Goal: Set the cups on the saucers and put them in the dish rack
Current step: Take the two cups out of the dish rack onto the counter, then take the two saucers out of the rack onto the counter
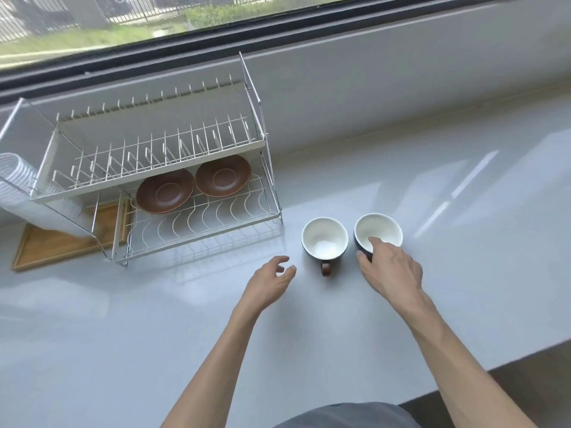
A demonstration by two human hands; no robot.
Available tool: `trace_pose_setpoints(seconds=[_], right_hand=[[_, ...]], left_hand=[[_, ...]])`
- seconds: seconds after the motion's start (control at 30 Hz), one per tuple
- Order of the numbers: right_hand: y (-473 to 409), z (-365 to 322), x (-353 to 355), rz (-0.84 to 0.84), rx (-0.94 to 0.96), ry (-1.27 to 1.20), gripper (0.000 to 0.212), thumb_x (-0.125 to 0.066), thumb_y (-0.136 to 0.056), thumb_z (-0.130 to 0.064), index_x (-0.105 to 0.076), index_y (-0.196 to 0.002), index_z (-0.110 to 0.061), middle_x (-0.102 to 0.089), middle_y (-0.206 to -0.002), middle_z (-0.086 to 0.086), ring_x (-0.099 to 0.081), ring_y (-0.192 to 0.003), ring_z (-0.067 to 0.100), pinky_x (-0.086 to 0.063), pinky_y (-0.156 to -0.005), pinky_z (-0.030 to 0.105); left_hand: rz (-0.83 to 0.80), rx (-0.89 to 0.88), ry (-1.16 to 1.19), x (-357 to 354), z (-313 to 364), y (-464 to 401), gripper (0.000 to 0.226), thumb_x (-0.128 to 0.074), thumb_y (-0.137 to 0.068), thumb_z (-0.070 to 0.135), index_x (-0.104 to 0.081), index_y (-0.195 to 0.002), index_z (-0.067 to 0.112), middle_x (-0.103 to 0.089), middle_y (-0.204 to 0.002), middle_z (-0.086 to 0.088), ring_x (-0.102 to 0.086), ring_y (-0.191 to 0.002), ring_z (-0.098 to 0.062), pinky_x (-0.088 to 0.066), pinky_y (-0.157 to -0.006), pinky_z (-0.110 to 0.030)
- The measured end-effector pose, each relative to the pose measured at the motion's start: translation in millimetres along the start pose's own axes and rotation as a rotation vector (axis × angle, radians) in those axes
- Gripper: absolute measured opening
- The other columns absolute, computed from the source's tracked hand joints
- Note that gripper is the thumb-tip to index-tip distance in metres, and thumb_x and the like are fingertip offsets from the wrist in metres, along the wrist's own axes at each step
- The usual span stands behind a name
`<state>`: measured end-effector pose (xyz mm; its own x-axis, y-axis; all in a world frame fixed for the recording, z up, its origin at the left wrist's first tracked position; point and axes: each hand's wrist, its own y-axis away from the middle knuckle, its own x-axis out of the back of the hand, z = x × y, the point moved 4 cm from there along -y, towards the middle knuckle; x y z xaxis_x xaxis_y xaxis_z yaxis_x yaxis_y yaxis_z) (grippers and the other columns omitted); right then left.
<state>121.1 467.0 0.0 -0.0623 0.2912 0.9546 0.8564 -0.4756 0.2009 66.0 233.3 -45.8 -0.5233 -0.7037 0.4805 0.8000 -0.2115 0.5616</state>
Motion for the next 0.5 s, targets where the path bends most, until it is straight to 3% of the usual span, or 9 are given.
trace_pose_setpoints(seconds=[0.13, 0.27, 0.4, 0.5], right_hand=[[10.9, -49.9, -6.6, -0.114, 0.226, 0.080, 0.033, -0.043, -0.096, -0.038, -0.055, -0.119, -0.018, -0.068, -0.111, 0.007, -0.063, -0.102, 0.032, -0.046, -0.072, 0.037], [19.4, -103.3, -16.9, -0.107, 0.402, 0.095, 0.039, -0.043, -0.098, -0.038, -0.050, -0.131, -0.018, -0.059, -0.128, 0.006, -0.056, -0.117, 0.030, -0.045, -0.083, 0.038], [22.2, -148.3, -26.2, 0.027, 0.548, 0.106, 0.050, -0.043, -0.099, -0.038, -0.038, -0.146, -0.018, -0.037, -0.151, 0.011, -0.035, -0.139, 0.030, -0.036, -0.104, 0.043], [20.2, -171.2, -30.5, 0.136, 0.623, 0.084, 0.050, -0.055, -0.095, -0.034, -0.047, -0.142, -0.016, -0.040, -0.150, 0.017, -0.037, -0.140, 0.034, -0.037, -0.106, 0.048]], left_hand=[[-0.023, -0.041, -0.172, 37.3, -12.6, 10.0, 0.049, -0.049, -0.099, 0.050, -0.046, -0.146, 0.035, -0.055, -0.145, 0.002, -0.058, -0.124, -0.021, -0.048, -0.100, -0.034], [0.008, -0.109, -0.579, 72.7, -25.2, 17.5, 0.052, -0.043, -0.103, 0.044, -0.039, -0.152, 0.029, -0.049, -0.151, -0.003, -0.049, -0.134, -0.025, -0.041, -0.104, -0.036], [0.236, -0.208, -0.789, 99.8, -33.2, 20.2, 0.053, -0.043, -0.102, 0.042, -0.037, -0.152, 0.026, -0.041, -0.157, -0.004, -0.037, -0.144, -0.028, -0.034, -0.112, -0.043], [0.410, -0.247, -0.788, 112.0, -34.8, 21.1, 0.054, -0.042, -0.103, 0.042, -0.035, -0.153, 0.026, -0.036, -0.160, -0.005, -0.029, -0.149, -0.028, -0.026, -0.117, -0.046]])
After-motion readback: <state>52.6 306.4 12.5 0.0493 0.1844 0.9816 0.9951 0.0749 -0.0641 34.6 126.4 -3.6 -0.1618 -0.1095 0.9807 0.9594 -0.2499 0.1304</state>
